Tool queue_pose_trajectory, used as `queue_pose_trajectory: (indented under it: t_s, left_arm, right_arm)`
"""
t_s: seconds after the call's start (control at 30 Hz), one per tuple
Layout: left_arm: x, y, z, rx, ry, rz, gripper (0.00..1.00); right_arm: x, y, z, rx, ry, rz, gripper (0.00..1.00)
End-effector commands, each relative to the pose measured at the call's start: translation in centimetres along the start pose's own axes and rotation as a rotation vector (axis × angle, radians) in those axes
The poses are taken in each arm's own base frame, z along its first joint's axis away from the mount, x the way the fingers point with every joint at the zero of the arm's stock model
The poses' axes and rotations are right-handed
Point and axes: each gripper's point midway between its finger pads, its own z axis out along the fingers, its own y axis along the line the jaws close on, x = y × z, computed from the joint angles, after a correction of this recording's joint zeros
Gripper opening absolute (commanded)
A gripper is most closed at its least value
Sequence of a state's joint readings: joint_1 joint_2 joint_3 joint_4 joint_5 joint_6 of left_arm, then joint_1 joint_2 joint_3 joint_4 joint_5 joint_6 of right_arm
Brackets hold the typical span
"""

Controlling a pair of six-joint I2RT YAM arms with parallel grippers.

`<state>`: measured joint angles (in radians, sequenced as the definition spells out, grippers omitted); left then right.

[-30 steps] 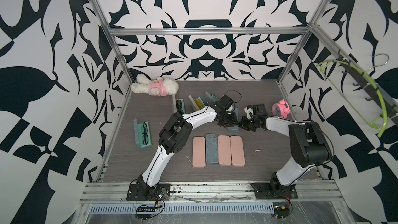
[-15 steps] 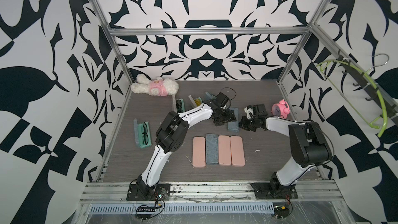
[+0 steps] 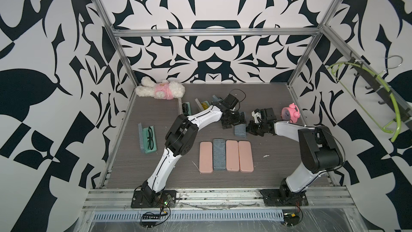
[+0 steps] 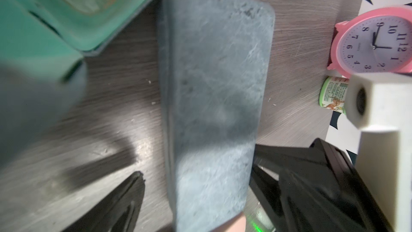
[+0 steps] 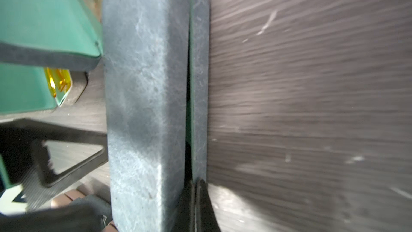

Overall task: Close the glasses case
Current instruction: Close the glasses case at the center of the board.

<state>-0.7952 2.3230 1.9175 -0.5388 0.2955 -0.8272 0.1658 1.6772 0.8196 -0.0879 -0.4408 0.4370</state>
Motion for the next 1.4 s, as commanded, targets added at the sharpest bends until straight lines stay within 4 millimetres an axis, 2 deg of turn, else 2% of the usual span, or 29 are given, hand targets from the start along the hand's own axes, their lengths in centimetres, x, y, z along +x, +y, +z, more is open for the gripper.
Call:
queue_pose_trajectory:
  t_s: [0.0, 0.23, 0.53, 0.83, 0.87, 1.0, 1.13, 1.27, 1.37]
  left_arm:
    - [0.6, 1.0, 0.8, -0.037, 0.040, 0.001, 1.00]
    - [1.3, 2.6, 1.6, -0.095, 0.075, -0.004, 0.99]
    - [2.5, 4.7, 2.0, -0.162, 0.118, 0.015, 0.90]
    - [3.2, 6.3, 2.2, -0.219, 0.146, 0.041, 0.86]
    - [3.3, 6.5, 2.2, -0.225, 0.150, 0.041, 0.82]
    - [3.5, 6.9, 2.2, -0.236, 0.151, 0.047, 0.79]
    - [3.4, 7.2, 1.9, -0.251, 0.145, 0.054, 0.71]
    - [3.4, 7.3, 1.4, -0.261, 0.135, 0.063, 0.61]
    - [3.4, 7.5, 1.1, -0.263, 0.130, 0.065, 0.57]
  right_arm:
    - [0.7, 1.2, 0.3, -0.036, 0.017, -0.051, 0.04]
    - [0.9, 1.8, 0.5, -0.047, 0.019, -0.069, 0.05]
    - [0.7, 2.6, 0.1, -0.085, 0.009, -0.073, 0.07]
    - [0.3, 3.6, -0.2, -0.126, -0.004, -0.072, 0.09]
    - [0.2, 3.7, -0.3, -0.128, -0.008, -0.074, 0.09]
    - [0.0, 4.0, -0.6, -0.138, -0.015, -0.078, 0.10]
    - [-0.4, 4.6, -1.3, -0.152, -0.030, -0.086, 0.11]
    - [-1.1, 4.8, -2.3, -0.156, -0.053, -0.086, 0.16]
    - [-1.8, 4.6, -3.4, -0.157, -0.073, -0.076, 0.23]
